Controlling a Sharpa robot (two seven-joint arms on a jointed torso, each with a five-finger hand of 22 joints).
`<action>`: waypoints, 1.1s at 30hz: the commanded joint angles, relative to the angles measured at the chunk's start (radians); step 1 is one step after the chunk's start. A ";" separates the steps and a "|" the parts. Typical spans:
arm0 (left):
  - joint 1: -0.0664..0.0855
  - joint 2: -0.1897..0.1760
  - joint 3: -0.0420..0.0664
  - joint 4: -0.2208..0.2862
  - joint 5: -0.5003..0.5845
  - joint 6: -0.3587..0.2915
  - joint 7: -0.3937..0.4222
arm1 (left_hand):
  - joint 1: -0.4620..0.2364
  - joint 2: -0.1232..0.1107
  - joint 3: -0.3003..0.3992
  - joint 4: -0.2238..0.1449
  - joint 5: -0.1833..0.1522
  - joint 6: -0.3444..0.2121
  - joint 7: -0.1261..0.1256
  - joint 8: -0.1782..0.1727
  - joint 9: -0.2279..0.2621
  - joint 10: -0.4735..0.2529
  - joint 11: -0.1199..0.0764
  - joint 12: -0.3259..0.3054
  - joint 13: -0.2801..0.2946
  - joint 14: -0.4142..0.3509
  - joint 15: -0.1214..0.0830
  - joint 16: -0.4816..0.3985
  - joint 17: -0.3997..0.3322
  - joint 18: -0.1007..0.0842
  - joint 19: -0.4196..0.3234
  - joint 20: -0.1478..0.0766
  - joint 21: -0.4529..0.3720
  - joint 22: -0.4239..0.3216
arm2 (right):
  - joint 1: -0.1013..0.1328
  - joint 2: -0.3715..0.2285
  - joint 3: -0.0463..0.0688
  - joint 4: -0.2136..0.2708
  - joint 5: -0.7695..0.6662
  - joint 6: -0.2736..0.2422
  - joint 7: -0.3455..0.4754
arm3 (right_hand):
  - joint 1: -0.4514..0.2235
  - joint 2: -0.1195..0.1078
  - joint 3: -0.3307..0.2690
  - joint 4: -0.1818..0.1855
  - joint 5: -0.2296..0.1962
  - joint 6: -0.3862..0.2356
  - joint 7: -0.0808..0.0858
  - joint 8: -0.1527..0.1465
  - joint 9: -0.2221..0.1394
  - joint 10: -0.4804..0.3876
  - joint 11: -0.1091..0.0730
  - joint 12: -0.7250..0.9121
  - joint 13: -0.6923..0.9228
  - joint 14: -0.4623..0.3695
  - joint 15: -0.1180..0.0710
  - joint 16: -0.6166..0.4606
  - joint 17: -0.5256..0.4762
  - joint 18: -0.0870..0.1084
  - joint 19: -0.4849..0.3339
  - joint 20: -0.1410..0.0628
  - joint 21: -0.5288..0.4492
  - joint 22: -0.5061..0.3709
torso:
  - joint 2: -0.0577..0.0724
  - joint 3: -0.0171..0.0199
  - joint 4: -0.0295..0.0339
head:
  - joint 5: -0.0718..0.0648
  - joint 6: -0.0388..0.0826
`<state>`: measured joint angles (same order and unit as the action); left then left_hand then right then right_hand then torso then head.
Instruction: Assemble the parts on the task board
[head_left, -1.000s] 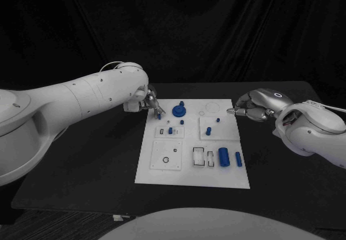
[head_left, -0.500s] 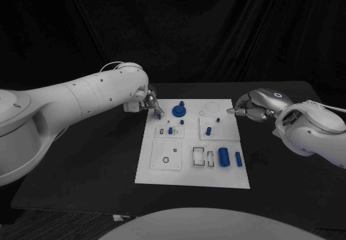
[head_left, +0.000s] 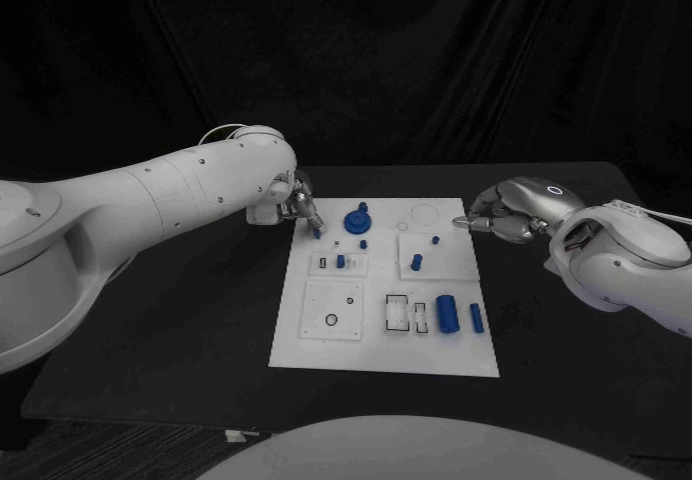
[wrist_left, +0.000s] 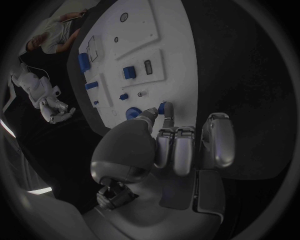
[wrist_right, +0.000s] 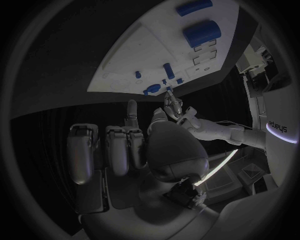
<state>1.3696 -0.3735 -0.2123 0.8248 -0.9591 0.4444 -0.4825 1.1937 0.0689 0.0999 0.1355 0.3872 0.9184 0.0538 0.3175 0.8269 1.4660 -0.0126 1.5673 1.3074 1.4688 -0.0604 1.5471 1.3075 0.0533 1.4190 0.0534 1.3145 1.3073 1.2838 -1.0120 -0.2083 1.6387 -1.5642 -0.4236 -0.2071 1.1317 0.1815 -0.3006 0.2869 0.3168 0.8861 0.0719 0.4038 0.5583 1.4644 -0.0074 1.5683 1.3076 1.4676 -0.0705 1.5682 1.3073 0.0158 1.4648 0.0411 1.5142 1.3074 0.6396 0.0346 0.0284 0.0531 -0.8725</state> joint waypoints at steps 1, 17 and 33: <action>-0.002 0.002 0.001 0.000 0.000 0.001 0.012 | 0.011 -0.002 0.021 -0.004 0.016 0.007 0.002 -0.005 -0.001 0.105 -0.002 0.003 0.263 0.083 -0.003 -0.007 0.231 0.012 -0.004 -0.004 -0.007 0.139 | -0.003 -0.001 0.001 0.001 -0.006 0.003 -0.010 | 0.002 0.006 -0.005 0.001 0.006 -0.004 0.000 0.001 -0.001 0.106 0.006 0.002 0.263 0.103 0.008 0.003 0.264 0.002 0.071 0.008 -0.003 0.240 | 0.000 0.0003 0.0001 | -0.001 0.000; -0.003 -0.003 0.001 0.004 0.000 -0.006 0.009 | 0.011 -0.040 0.219 -0.083 0.096 0.001 0.004 0.010 0.025 0.105 -0.002 0.003 0.263 0.082 -0.004 -0.009 0.229 0.013 -0.001 -0.006 -0.017 0.148 | -0.006 0.000 0.001 -0.001 -0.006 0.007 -0.010 | 0.002 0.007 -0.005 0.001 0.006 -0.004 0.000 0.001 -0.001 0.106 0.006 0.002 0.263 0.103 0.008 0.003 0.264 0.002 0.070 0.008 -0.005 0.239 | 0.000 0.0003 0.0002 | 0.000 0.000; -0.002 -0.057 0.001 0.078 0.000 -0.080 0.004 | -0.014 -0.071 0.322 -0.134 0.114 0.018 0.000 0.041 0.055 0.105 -0.008 0.003 0.263 0.085 -0.010 -0.005 0.233 0.010 0.010 -0.010 -0.010 0.158 | -0.008 -0.003 0.001 -0.004 -0.006 0.012 -0.012 | 0.004 0.009 -0.005 0.001 0.007 -0.003 0.000 0.002 -0.001 0.106 0.006 0.002 0.263 0.103 0.008 0.003 0.264 0.003 0.068 0.008 -0.007 0.239 | -0.001 0.0001 0.0003 | 0.004 0.000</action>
<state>1.3685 -0.4287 -0.2122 0.8950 -0.9597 0.4067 -0.4853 1.1770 0.0006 0.4018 0.0211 0.4978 0.9260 0.0608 0.3566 0.8832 1.4660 -0.0126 1.5673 1.3074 1.4650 -0.0641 1.5433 1.3078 0.0533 1.4268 0.0458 1.3030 1.3081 1.2789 -1.0132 -0.2083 1.6349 -1.5642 -0.4178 -0.2074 1.1317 0.1816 -0.3006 0.2870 0.3209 0.8860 0.0719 0.4038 0.5583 1.4644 -0.0074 1.5683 1.3076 1.4677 -0.0705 1.5682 1.3073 0.0158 1.4648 0.0411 1.5101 1.3079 0.6390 0.0348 0.0288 0.0565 -0.8725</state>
